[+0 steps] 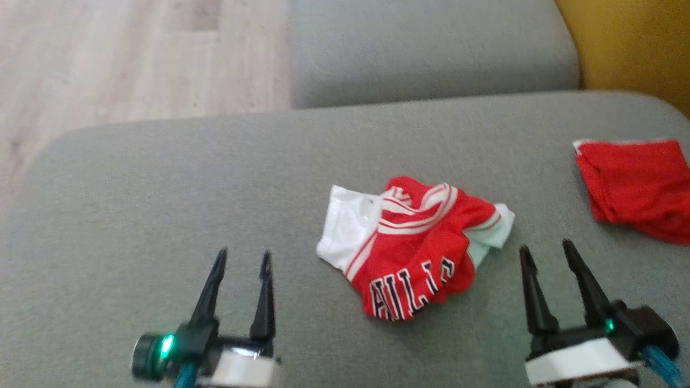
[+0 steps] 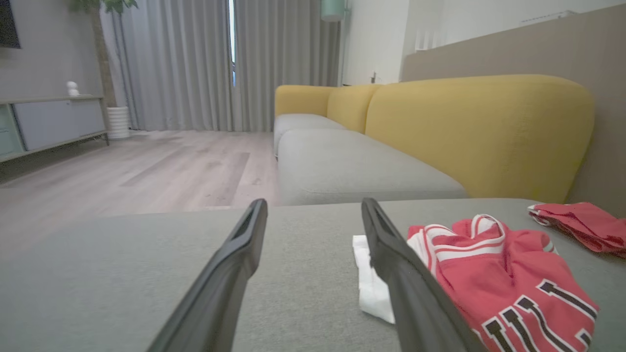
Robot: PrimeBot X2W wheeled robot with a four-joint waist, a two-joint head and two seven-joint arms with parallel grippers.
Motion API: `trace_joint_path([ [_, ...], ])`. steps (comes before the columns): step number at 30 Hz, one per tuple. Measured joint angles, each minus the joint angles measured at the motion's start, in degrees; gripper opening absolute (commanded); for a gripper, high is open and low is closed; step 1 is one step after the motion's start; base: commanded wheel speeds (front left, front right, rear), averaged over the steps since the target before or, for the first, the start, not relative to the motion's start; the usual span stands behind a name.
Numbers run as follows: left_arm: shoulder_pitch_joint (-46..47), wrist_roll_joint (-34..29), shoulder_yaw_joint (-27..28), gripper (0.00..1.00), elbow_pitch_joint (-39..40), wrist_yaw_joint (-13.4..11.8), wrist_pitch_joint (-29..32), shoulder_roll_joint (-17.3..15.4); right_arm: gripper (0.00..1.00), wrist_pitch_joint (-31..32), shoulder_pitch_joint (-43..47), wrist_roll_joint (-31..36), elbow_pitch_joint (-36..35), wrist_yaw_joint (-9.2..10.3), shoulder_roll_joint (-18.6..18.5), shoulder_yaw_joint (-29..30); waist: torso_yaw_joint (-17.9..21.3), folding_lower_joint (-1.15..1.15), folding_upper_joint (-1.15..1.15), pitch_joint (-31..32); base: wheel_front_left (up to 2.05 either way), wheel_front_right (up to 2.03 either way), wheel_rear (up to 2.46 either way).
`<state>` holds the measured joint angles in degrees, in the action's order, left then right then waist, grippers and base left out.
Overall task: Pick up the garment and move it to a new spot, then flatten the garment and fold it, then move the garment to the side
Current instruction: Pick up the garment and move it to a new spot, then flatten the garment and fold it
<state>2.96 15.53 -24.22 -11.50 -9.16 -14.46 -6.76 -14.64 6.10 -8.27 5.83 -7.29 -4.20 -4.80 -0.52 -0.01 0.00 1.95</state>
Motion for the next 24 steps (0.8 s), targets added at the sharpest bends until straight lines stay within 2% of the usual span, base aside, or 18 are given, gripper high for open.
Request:
trace_joint_path([
  [4, -8.0, -2.7, 3.0, 1.00, 6.3, -0.5, -0.1, -0.1, 1.00, 0.0, 3.5, 0.5, -1.0, 0.00, 0.4, 2.6, -2.7, -0.01, 0.00, 2.1, 0.00, 0.00, 0.00],
  [9, -13.9, -5.6, 4.5, 1.00, 7.8, -0.2, -0.1, 0.0, 1.00, 0.0, 5.6, 0.8, -0.9, 0.00, 1.1, 2.6, -4.6, 0.00, 0.00, 2.9, 0.00, 0.00, 0.00],
  [24, -14.6, -9.2, 6.2, 1.00, 8.0, 2.6, -0.1, 1.8, 1.00, 0.0, 5.5, 0.5, 0.5, 0.00, 1.4, 1.1, -4.4, 0.01, 0.00, 2.9, 0.00, 0.00, 0.00],
])
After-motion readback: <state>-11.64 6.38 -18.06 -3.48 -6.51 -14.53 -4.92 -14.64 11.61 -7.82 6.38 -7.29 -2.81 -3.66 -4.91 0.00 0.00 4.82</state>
